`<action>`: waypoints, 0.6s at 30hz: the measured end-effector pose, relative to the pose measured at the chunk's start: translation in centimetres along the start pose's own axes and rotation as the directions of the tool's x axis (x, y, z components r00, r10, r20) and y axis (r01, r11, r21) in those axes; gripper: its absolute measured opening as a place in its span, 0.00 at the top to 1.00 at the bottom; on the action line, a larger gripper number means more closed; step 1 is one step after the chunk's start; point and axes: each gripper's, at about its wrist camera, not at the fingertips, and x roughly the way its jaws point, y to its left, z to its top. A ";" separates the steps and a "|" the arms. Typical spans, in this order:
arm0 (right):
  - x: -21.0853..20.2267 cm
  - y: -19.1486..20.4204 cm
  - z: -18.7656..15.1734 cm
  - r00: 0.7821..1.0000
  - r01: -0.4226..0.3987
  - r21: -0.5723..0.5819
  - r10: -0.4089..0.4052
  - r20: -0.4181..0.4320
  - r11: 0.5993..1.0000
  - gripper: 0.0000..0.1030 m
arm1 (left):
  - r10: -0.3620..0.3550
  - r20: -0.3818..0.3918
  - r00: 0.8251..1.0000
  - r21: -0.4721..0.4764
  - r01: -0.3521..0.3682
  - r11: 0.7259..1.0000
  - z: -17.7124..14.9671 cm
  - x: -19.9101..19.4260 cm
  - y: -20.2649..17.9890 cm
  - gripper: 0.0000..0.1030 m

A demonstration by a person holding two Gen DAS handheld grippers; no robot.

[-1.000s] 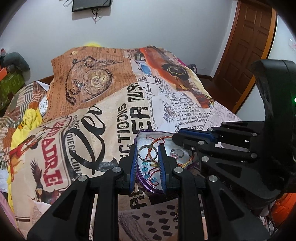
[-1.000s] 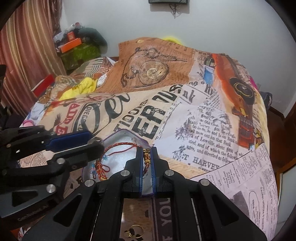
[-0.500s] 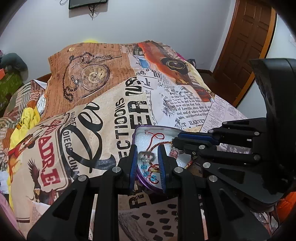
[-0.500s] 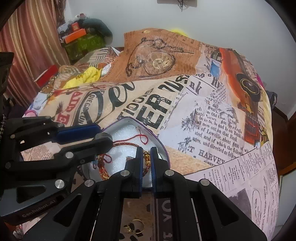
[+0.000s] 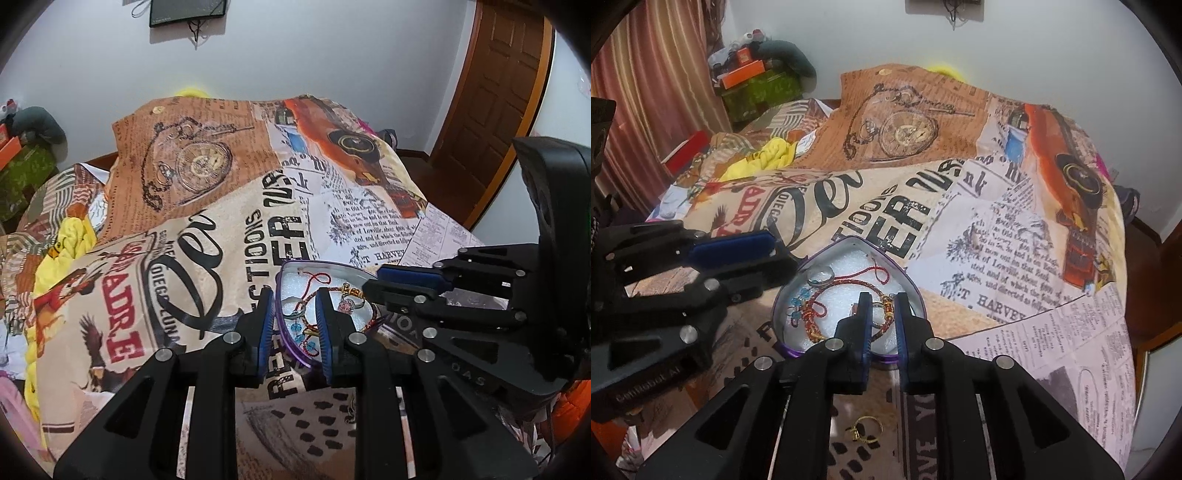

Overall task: Organize jewelry
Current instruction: 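Lower the ring and bracelet into the heart tin and open both tools, then lift both tools from the tin toward the small gold rings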

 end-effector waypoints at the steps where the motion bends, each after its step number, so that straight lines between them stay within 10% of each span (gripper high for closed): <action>1: -0.3 0.1 0.0 1.000 0.001 -0.001 -0.001 0.004 1.000 0.87 | 0.003 0.005 1.000 -0.003 -0.003 1.000 0.0 -0.4 0.0 0.77; 8: -2.7 0.6 -0.4 0.999 0.026 -0.002 -0.025 0.048 1.000 0.66 | 0.019 0.038 0.999 -0.006 -0.019 1.000 -0.5 -3.2 -0.1 0.70; 18: -5.5 1.3 -1.7 0.996 0.043 0.006 -0.044 0.074 0.999 0.65 | 0.027 0.065 0.998 0.001 -0.027 1.000 -1.5 -6.1 -0.9 0.59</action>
